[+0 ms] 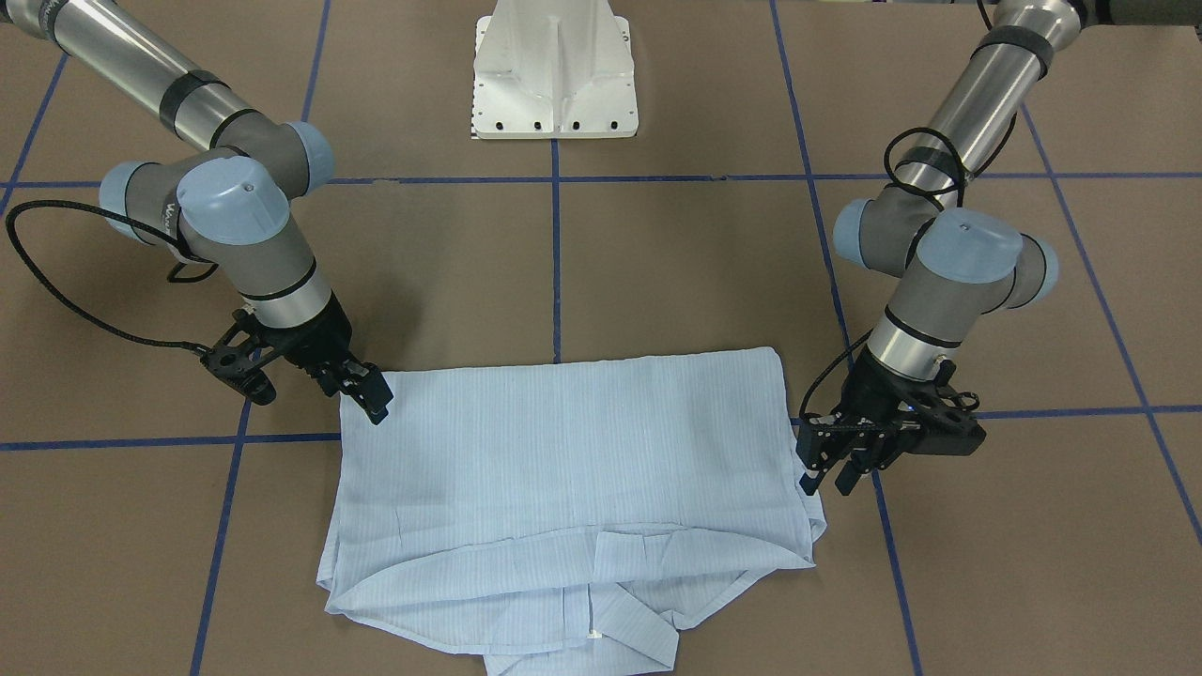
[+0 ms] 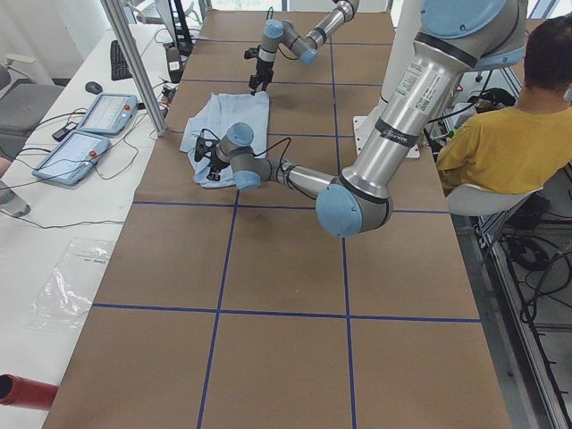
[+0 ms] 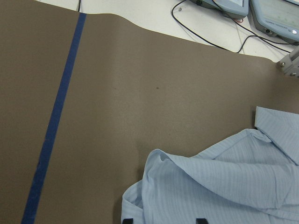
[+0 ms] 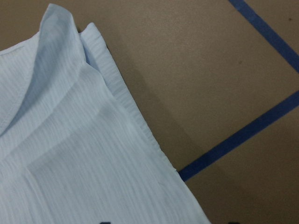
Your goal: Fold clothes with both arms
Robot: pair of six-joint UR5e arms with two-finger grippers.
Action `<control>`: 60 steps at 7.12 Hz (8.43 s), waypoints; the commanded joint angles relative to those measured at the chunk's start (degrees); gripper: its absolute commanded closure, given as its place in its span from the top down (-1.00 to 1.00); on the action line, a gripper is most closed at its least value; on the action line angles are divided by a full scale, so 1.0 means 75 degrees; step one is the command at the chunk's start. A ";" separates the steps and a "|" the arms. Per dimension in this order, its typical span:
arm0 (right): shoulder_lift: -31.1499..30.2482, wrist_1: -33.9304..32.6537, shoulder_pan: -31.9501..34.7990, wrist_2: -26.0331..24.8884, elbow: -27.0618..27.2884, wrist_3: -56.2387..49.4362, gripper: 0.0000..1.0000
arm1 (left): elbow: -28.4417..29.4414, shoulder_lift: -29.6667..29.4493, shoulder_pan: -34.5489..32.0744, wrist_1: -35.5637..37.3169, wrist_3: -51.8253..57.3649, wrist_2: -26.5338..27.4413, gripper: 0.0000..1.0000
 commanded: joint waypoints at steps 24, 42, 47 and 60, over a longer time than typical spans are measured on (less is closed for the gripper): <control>-0.4032 -0.2697 -0.4233 0.2363 0.5731 0.1145 -0.33 | -0.3552 0.1997 0.2353 0.0106 -0.3085 -0.1140 0.35; -0.3903 -0.2662 -0.3228 0.2047 0.5485 0.1392 1.00 | 0.0540 -0.0643 0.0797 0.0012 0.0571 -0.1234 -1.00; -0.2593 -0.2674 -0.2886 0.1206 0.4783 0.1229 1.00 | 0.2578 -0.1941 0.0526 -0.0785 0.0595 -0.0940 -0.02; 0.0398 -0.5568 -0.4186 -0.2123 0.2802 -0.4807 1.00 | 0.1195 -0.0875 0.0444 -0.0820 0.0525 -0.1022 0.46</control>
